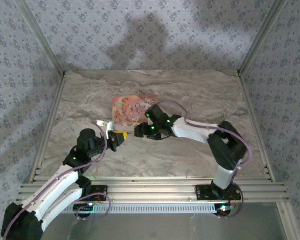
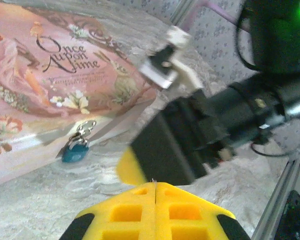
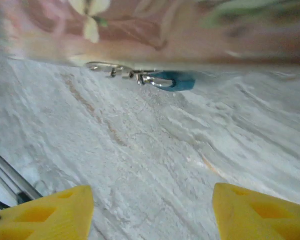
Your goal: Unlock the padlock with the key
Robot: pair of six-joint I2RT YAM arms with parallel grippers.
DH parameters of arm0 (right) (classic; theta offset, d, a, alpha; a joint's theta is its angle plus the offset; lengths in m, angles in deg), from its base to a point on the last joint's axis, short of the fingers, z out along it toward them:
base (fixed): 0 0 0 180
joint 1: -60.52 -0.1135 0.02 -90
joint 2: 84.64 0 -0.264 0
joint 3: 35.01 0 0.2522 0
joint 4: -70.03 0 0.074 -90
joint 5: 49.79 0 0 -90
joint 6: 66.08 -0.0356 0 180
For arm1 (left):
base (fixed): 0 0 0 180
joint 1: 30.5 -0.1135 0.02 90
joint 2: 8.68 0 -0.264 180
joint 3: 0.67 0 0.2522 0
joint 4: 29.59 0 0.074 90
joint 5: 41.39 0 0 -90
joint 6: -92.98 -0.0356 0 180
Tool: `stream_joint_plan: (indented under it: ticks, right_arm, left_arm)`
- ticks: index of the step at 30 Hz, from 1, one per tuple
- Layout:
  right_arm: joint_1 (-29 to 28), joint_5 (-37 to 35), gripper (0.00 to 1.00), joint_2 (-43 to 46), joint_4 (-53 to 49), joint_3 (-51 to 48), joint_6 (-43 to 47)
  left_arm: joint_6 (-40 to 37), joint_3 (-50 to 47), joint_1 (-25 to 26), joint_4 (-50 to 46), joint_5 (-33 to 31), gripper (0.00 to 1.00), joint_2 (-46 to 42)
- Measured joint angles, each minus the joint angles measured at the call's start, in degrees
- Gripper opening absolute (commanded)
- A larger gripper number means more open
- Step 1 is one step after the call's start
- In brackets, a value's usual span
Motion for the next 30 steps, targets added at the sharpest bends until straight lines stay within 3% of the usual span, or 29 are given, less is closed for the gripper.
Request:
stream_joint_plan:
  ticks: [5,10,20,25,30]
  right_arm:
    - [0.1,-3.9,0.55,14.9,10.6,-9.7,-5.4]
    - [-1.4,-7.3,0.51,20.9,22.7,-14.4,-9.1]
    - [-4.2,-8.3,0.43,21.2,37.5,-15.4,-12.9]
    - [-4.2,-8.3,0.43,20.9,39.7,-15.4,-13.3]
    - [-4.2,-7.8,0.35,19.3,40.6,-15.0,-13.7]
  left_arm:
    - [6.4,2.3,-0.8,3.7,1.5,0.00,2.8]
    - [13.5,4.4,-1.0,9.3,3.0,0.00,5.2]
    - [26.3,5.6,-1.0,21.2,4.3,0.00,8.2]
    - [29.1,5.6,-1.0,23.5,4.7,0.00,8.2]
    - [30.7,5.6,-1.0,24.6,5.1,0.00,8.2]
